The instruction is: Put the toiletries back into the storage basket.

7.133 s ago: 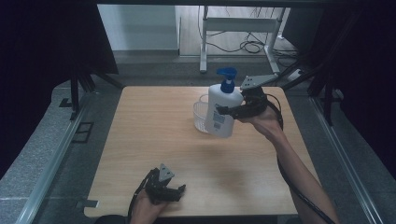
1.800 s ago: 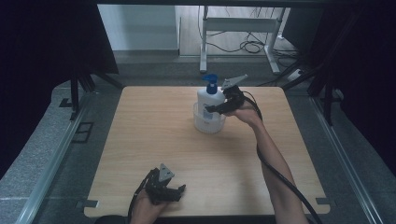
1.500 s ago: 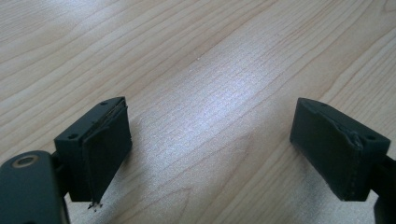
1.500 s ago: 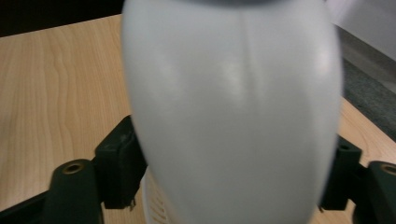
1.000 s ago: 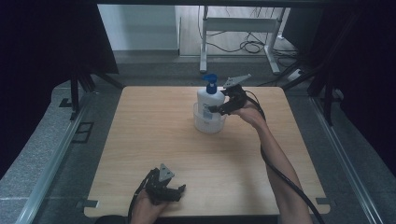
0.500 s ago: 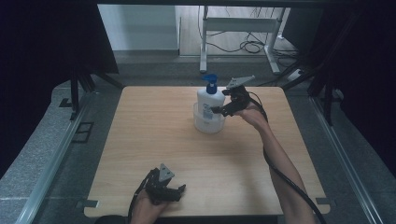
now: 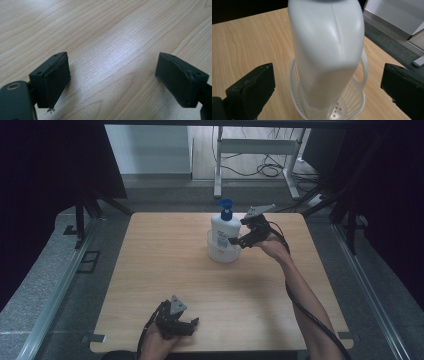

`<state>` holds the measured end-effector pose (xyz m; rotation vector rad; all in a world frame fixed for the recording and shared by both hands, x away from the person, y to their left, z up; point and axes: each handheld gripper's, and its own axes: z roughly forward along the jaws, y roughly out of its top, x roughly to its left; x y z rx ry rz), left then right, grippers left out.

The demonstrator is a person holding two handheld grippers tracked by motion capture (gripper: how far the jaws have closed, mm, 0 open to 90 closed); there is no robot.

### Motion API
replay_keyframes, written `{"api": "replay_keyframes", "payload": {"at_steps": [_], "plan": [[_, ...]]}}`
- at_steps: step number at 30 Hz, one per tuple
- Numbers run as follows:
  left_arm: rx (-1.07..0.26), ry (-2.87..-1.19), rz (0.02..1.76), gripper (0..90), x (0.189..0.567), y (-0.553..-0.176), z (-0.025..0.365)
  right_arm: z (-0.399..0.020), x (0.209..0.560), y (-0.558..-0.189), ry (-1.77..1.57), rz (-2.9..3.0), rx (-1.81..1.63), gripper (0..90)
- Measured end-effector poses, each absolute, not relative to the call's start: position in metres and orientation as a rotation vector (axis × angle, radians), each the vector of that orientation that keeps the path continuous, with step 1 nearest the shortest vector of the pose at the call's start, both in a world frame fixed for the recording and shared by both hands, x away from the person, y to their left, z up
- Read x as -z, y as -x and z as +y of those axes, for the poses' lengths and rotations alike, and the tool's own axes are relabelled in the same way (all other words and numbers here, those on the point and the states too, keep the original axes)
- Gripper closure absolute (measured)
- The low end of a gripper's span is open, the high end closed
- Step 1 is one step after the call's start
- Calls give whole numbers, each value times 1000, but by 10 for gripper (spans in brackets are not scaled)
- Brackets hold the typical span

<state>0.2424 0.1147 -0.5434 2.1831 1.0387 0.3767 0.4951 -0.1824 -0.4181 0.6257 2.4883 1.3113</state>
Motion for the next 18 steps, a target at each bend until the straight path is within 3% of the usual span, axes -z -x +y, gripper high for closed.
{"api": "replay_keyframes", "payload": {"at_steps": [18], "plan": [[-377,-2183,1038,119,543,-242,115,-197,422,-477,-661,2461,-1295,0]]}}
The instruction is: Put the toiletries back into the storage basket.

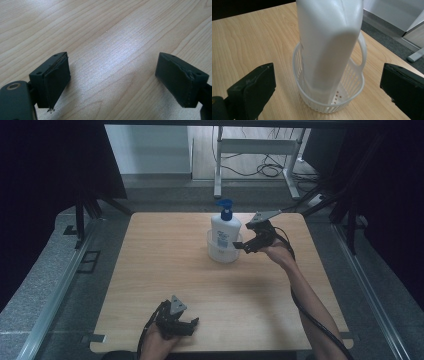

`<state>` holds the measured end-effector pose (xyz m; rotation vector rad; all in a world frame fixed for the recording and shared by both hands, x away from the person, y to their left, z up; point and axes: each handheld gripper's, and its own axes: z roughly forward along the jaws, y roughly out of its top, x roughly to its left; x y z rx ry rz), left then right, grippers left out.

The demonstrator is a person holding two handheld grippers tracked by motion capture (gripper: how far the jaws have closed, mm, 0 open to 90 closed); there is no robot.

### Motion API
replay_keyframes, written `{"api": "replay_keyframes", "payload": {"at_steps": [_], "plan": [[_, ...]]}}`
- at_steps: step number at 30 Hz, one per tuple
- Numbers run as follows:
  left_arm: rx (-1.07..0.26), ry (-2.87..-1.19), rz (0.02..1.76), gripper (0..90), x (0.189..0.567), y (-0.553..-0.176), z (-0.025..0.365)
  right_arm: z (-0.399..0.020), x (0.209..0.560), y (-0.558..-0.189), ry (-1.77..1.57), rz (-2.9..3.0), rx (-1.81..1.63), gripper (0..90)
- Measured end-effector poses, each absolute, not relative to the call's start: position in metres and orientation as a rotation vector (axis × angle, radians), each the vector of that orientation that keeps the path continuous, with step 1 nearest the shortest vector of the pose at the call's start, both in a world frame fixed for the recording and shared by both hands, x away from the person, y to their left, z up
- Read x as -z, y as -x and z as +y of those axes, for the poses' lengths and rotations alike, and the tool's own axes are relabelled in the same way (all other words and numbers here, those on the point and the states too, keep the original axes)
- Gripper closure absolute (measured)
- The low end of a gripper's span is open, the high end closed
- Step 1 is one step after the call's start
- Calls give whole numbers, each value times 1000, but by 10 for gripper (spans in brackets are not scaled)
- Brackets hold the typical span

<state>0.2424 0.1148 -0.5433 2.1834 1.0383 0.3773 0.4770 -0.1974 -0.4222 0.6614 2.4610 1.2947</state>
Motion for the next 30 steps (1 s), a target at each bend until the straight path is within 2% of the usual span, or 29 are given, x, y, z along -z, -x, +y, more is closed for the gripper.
{"api": "replay_keyframes", "payload": {"at_steps": [30], "plan": [[-379,-2186,1038,119,543,-242,115,-216,445,-441,-708,2419,-1287,15]]}}
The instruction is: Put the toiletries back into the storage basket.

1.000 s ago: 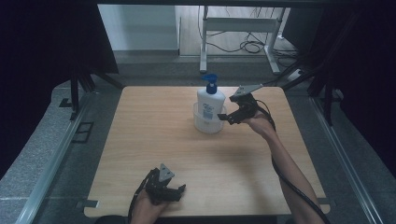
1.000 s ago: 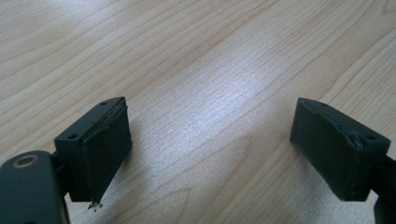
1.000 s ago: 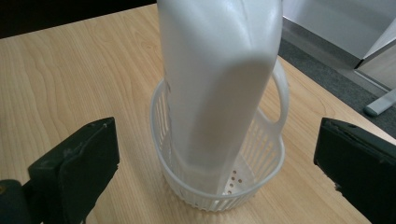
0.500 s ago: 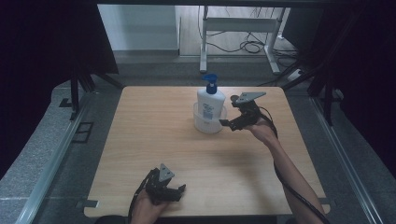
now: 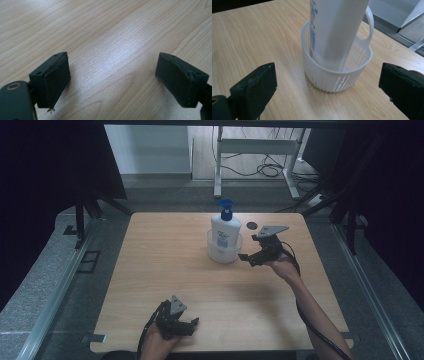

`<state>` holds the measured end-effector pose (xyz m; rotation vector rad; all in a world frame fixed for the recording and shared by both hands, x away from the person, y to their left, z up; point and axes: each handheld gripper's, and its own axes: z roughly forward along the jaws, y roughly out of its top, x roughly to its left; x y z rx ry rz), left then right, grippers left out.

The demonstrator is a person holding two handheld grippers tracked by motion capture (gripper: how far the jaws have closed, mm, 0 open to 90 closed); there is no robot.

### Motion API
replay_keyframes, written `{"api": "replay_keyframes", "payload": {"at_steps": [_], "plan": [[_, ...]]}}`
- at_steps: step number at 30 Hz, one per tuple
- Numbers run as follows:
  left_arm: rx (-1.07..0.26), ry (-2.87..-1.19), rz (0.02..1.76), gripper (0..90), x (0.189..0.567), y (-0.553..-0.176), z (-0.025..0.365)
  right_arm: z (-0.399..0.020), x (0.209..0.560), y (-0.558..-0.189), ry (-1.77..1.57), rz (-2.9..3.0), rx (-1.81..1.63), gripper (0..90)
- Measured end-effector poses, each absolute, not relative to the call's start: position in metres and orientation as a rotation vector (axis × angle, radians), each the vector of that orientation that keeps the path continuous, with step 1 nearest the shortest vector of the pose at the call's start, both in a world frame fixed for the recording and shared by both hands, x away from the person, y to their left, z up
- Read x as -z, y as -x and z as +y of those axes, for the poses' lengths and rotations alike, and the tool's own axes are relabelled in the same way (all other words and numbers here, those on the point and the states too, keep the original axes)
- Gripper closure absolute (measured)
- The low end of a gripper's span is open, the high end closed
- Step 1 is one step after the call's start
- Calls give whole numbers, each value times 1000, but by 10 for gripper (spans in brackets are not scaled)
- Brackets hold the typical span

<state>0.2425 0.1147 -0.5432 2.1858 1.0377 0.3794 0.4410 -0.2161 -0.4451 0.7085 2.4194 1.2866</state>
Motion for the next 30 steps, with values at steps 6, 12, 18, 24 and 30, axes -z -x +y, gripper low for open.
{"api": "replay_keyframes", "payload": {"at_steps": [6,12,18,24,30], "plan": [[-379,-2183,1039,119,543,-242,115,-222,450,-434,-726,2419,-1283,21],[-379,-2182,1041,119,543,-242,114,-228,456,-425,-738,2416,-1280,26],[-378,-2181,1043,119,543,-242,114,-233,463,-415,-736,2421,-1260,31],[-378,-2181,1044,119,543,-242,114,-238,470,-406,-746,2422,-1269,36],[-378,-2181,1044,119,543,-242,114,-243,478,-397,-762,2423,-1270,38]]}}
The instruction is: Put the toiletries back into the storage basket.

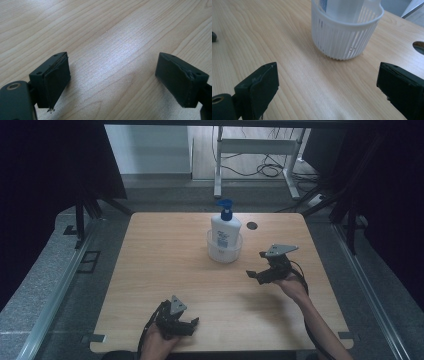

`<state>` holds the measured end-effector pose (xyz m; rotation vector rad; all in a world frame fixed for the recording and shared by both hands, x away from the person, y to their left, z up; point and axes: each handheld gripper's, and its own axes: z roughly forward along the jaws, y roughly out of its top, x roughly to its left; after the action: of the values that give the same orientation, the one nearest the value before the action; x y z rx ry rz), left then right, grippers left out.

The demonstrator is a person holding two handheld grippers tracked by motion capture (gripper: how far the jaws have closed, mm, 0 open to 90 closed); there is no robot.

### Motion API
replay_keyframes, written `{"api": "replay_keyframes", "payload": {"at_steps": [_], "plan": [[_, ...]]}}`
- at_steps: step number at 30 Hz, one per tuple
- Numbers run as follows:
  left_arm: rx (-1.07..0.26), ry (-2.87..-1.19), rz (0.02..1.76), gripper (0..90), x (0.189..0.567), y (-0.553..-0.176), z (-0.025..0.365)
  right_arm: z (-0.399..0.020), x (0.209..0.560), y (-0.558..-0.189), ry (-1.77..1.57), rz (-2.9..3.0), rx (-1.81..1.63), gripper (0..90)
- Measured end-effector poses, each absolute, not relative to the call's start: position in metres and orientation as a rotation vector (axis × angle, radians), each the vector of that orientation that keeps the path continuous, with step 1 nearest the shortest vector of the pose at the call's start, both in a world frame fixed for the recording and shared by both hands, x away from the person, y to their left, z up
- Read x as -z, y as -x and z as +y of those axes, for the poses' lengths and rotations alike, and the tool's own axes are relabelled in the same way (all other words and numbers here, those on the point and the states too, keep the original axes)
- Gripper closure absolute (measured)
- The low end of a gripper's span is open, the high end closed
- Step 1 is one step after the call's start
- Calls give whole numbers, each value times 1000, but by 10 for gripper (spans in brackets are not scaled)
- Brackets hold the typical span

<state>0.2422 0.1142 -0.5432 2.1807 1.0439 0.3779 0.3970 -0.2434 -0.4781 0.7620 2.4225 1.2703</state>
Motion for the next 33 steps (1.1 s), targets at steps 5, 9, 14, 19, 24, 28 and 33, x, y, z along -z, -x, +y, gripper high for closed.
{"api": "replay_keyframes", "payload": {"at_steps": [5,9,14,19,24,28,33], "plan": [[-378,-2181,1044,119,543,-242,114,-248,485,-389,-778,2424,-1260,44],[-378,-2180,1044,119,543,-242,114,-251,491,-382,-785,2434,-1246,46],[-378,-2180,1044,119,543,-242,114,-252,497,-372,-786,2446,-1228,46],[-378,-2180,1045,119,543,-242,114,-251,502,-363,-804,2449,-1192,14],[-379,-2180,1045,120,543,-242,114,-251,508,-355,-824,2456,-1184,0],[-379,-2180,1046,120,543,-242,114,-251,516,-348,-823,2474,-1153,0],[-379,-2180,1047,120,543,-242,114,-251,526,-342,-839,2500,-1133,0]]}}
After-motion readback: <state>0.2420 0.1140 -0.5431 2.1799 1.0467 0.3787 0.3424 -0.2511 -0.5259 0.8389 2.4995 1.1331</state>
